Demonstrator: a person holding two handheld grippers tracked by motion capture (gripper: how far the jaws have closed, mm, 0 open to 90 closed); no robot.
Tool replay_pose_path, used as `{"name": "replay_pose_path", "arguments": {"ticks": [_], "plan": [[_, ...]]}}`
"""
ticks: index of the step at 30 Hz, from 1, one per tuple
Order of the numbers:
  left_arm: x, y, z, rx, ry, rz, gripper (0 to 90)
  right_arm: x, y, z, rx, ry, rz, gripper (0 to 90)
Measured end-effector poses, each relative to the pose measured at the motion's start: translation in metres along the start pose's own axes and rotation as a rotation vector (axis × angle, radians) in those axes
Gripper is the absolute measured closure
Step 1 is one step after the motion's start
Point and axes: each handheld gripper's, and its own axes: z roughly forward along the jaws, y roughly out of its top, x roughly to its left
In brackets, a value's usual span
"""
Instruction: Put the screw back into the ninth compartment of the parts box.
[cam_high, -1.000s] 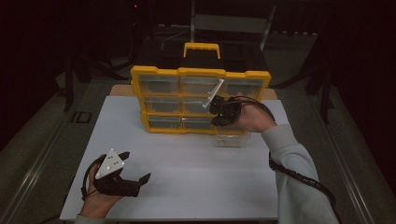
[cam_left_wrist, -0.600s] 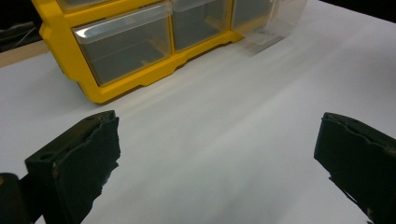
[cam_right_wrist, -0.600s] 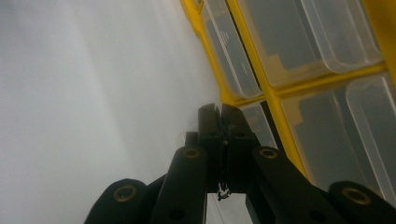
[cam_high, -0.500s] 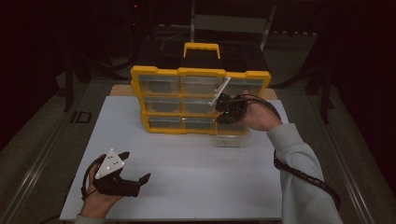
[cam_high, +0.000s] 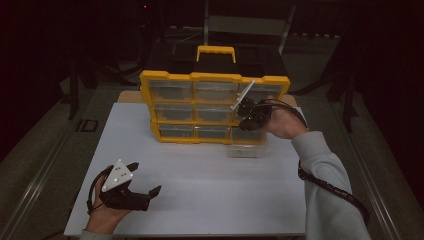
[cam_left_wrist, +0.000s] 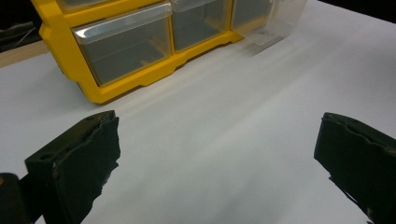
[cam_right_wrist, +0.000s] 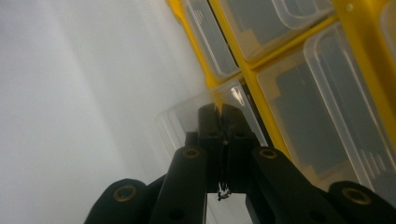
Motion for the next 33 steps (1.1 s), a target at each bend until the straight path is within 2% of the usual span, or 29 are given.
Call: {"name": "replay_pose_path", "arguments": {"ticks": [19, 33], "plan": [[0.000, 0.000, 0.001, 0.004, -0.002, 0.000, 0.9, -0.011, -0.013, 0.002, 0.039, -0.029, 0.035, 87.7], [0.000, 0.000, 0.001, 0.006, -0.001, 0.000, 0.9, -0.018, -0.027, 0.001, 0.047, -0.035, 0.066, 87.6]]}}
